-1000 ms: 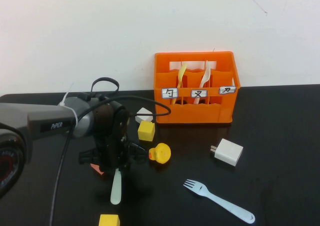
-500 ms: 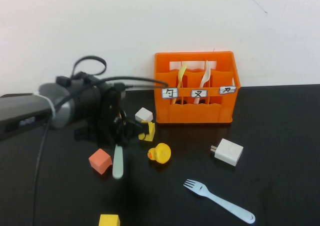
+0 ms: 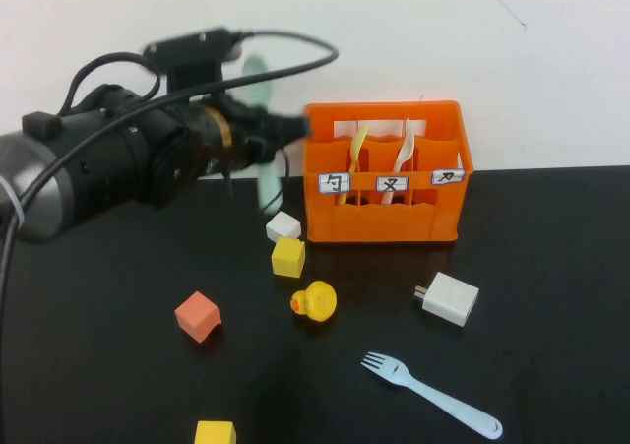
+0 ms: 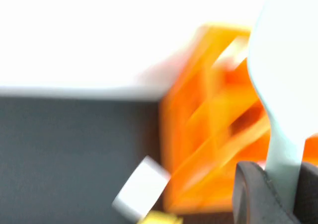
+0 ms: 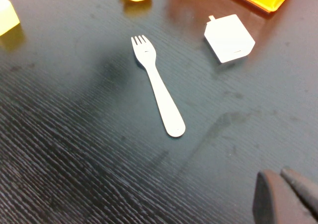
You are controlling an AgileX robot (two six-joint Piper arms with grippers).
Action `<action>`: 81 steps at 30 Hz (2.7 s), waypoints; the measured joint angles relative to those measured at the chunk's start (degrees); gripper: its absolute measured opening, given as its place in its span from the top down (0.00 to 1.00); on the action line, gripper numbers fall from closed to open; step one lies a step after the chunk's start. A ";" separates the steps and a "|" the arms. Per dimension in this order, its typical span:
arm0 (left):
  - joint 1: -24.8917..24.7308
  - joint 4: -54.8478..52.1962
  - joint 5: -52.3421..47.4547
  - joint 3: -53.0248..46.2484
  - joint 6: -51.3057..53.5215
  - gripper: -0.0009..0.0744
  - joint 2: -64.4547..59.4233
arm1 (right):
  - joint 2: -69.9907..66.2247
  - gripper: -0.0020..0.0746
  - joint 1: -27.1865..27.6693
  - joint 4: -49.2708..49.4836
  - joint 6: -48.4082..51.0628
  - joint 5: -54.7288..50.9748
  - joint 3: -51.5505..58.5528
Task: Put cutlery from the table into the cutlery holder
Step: Place the spoon on the box, then pick up the fork
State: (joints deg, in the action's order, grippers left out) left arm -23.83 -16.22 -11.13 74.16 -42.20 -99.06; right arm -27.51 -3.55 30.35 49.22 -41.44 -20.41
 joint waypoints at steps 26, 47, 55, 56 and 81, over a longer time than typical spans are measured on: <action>0.80 2.66 51.06 -0.23 19.84 0.83 -17.99 | 0.00 0.98 0.00 0.00 0.00 0.00 0.00; 3.82 2.96 60.71 -0.23 19.98 0.80 -23.43 | 0.00 0.98 0.00 0.00 0.00 0.68 0.45; 3.93 1.93 60.85 -0.23 19.44 0.44 -23.43 | 0.00 0.98 0.00 0.00 0.00 0.79 0.54; 3.93 1.43 60.85 -0.23 19.19 0.44 -23.43 | 0.00 0.98 0.00 0.00 0.00 0.79 0.54; 2.29 1.91 -11.41 -9.15 9.13 0.99 17.47 | 0.00 0.98 0.00 -0.03 0.00 2.39 0.67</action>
State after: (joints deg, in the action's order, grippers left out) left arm -21.54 -14.31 -22.54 65.01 -33.07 -81.59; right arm -27.51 -3.55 30.32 49.22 -39.06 -19.74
